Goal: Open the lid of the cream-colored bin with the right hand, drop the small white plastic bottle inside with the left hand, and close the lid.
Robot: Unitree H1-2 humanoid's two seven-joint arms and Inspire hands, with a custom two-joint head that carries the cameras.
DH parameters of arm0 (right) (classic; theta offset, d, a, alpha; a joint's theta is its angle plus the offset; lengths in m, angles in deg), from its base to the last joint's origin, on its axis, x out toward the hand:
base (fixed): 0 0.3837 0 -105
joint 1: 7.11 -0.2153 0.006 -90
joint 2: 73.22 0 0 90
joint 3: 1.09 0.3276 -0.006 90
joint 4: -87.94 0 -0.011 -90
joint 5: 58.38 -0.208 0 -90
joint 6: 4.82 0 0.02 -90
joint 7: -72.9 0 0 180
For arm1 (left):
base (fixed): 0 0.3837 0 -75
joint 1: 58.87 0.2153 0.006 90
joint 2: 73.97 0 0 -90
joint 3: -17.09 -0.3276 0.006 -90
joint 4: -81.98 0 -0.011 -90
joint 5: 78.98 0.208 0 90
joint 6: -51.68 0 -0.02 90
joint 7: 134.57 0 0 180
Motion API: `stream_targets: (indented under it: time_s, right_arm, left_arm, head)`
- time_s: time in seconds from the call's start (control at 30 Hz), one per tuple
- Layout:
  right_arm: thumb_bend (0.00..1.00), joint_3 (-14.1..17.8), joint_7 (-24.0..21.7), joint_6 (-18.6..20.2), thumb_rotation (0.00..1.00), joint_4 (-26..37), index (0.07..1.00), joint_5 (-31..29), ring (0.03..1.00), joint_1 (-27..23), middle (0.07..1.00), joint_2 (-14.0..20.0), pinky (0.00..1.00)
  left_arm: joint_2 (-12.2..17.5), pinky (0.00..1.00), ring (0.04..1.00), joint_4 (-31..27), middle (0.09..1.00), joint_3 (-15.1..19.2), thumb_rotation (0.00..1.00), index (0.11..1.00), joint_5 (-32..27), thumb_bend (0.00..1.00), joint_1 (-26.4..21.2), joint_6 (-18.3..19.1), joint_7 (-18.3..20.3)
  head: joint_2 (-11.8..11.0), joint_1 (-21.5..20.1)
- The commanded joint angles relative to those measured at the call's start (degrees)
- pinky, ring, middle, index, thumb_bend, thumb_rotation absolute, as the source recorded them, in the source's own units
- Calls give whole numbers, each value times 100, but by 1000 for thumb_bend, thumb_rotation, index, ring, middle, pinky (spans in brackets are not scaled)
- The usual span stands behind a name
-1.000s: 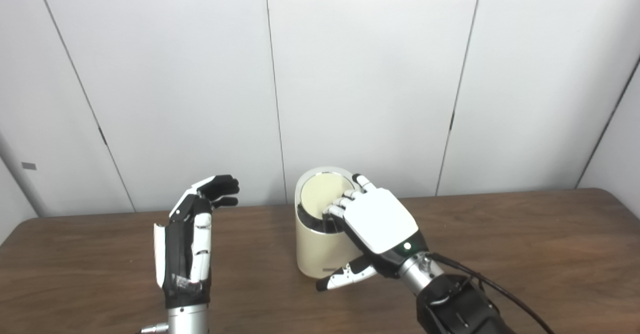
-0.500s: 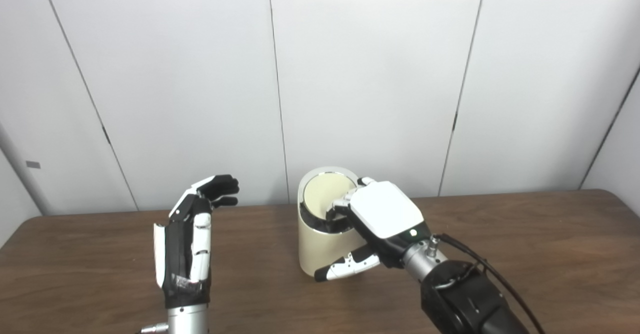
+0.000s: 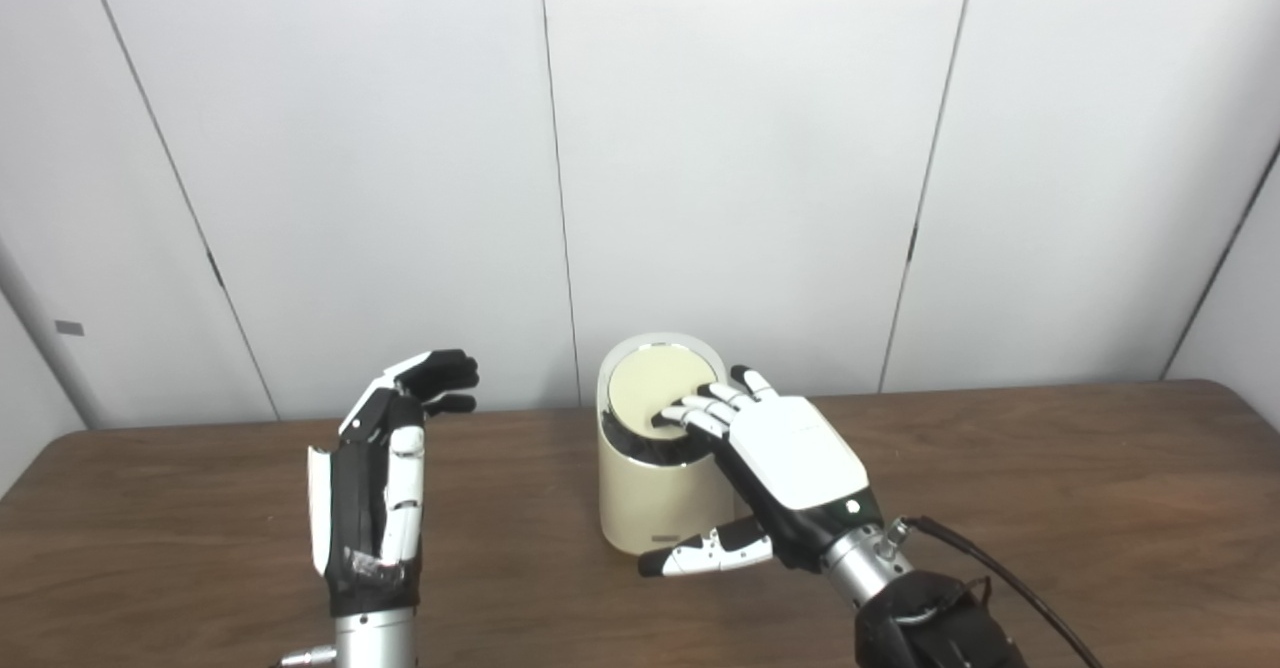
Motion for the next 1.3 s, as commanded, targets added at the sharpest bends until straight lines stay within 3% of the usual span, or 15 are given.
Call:
stream_targets:
  time_s: [0.0,0.3,0.47,0.7,0.77,0.87,0.93,1.03,1.07,1.13,1.27]
  right_arm:
    - [760,76,246,-74,688,109,816,-56,899,-131,846,-14,978]
    - [760,165,360,-72,674,79,894,-308,945,-43,915,-35,980]
    - [756,249,732,-202,626,152,890,-546,940,56,913,-55,982]
    - [713,570,1338,-550,654,414,820,-1290,872,313,841,-147,805]
    - [692,679,1452,-609,702,464,829,-1560,872,397,848,-214,792]
    - [685,948,1764,-920,667,432,830,-2304,861,571,859,-340,774]
    - [646,1115,1993,-1146,635,343,832,-2626,842,676,853,-387,729]
    - [528,1352,2345,-1430,732,134,808,-2901,802,822,818,-448,683]
    - [528,1435,2476,-1564,732,46,808,-3016,802,872,818,-473,683]
    - [430,1572,2648,-1767,765,-87,800,-3328,790,955,812,-548,679]
    - [286,1720,2682,-1963,717,-211,793,-3904,806,1046,813,-642,706]
  left_arm:
    - [-19,605,672,-150,678,-8,829,676,7,361,-181,-65,5]
    - [-35,608,673,-112,678,-11,826,676,0,352,-190,-112,-4]
    - [-35,604,670,-125,675,-6,821,674,-17,347,-186,-110,-4]
    - [1,601,669,-156,674,1,815,671,-13,356,-177,-79,15]
    - [18,600,669,-159,674,9,812,670,-11,357,-169,-93,22]
    - [39,596,668,-174,673,24,815,669,-18,352,-150,-77,30]
    - [58,597,669,-172,674,34,817,669,-34,356,-142,-76,42]
    - [104,595,666,-129,673,59,806,669,-35,349,-143,-114,48]
    - [121,595,666,-114,673,68,806,669,-39,349,-143,-128,50]
    - [147,593,664,-96,672,79,797,669,-53,348,-140,-151,55]
    - [186,591,664,-114,671,112,771,669,-71,333,-127,-122,50]
  head:
    - [6,-6]
    - [-16,11]
    - [-4,10]
    - [-10,-1]
    - [-5,-18]
    - [8,-29]
    - [3,-30]
    - [-16,-19]
    - [-25,-15]
    - [-28,-36]
    - [-34,23]
